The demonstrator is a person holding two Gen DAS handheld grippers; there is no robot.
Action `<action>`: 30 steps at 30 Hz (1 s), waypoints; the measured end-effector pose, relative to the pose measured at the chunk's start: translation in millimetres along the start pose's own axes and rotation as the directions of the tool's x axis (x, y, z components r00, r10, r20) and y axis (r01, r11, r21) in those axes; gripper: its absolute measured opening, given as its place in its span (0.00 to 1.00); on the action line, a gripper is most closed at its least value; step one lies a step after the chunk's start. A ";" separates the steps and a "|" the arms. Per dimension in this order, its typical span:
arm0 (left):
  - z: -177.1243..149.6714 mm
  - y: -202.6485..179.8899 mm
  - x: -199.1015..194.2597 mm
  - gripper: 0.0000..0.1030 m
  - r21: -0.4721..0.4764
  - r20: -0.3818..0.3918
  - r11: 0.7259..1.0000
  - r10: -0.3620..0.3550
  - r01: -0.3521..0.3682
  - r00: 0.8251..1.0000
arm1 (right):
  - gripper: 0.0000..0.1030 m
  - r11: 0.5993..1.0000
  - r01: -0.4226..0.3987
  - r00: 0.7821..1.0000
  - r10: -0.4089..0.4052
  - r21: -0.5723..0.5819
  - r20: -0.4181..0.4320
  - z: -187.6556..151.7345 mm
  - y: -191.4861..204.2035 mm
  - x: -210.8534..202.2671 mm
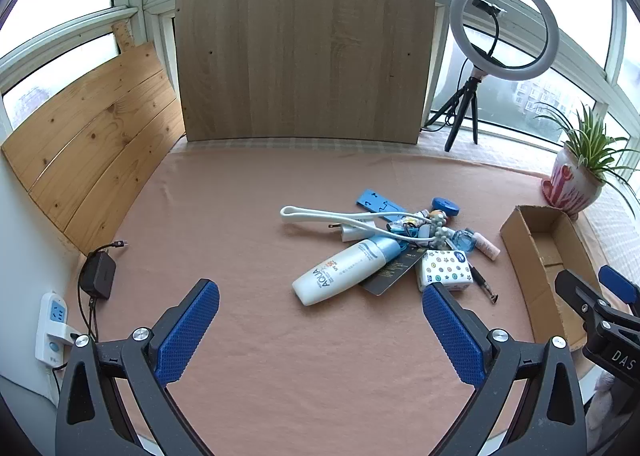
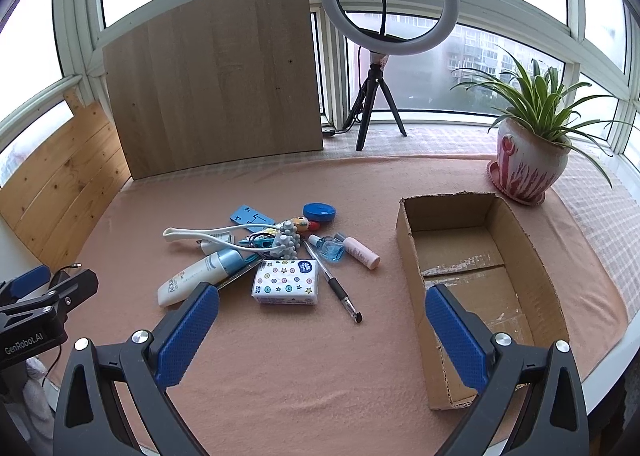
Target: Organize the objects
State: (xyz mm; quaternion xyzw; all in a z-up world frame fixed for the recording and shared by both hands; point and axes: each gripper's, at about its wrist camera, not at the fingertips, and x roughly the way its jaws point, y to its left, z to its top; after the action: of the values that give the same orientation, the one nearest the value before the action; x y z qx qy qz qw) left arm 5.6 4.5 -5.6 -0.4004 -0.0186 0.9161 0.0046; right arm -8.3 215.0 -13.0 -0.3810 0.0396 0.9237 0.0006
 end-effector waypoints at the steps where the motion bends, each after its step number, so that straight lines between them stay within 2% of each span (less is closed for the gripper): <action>1: -0.1 -0.2 -0.1 1.00 0.001 -0.001 1.000 -0.001 0.001 1.000 | 0.99 1.000 -0.001 1.000 0.001 0.001 -0.002 -0.3 -0.3 0.1; 16: -1.6 4.4 0.9 1.00 -0.010 -0.010 1.000 -0.004 0.004 1.000 | 0.99 1.000 -0.025 0.999 0.025 0.007 -0.020 -2.8 -0.4 1.7; 30: -1.1 9.0 18.0 1.00 -0.020 -0.037 1.000 -0.013 0.012 0.999 | 0.99 0.999 -0.045 0.998 0.045 0.002 -0.046 -2.9 0.8 8.9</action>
State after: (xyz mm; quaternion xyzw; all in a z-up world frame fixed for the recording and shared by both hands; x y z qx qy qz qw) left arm -5.7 -4.1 -19.9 -0.4171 -0.0299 0.9083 0.0066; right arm -12.6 213.7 -21.3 -0.4011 0.0488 0.9145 -0.0207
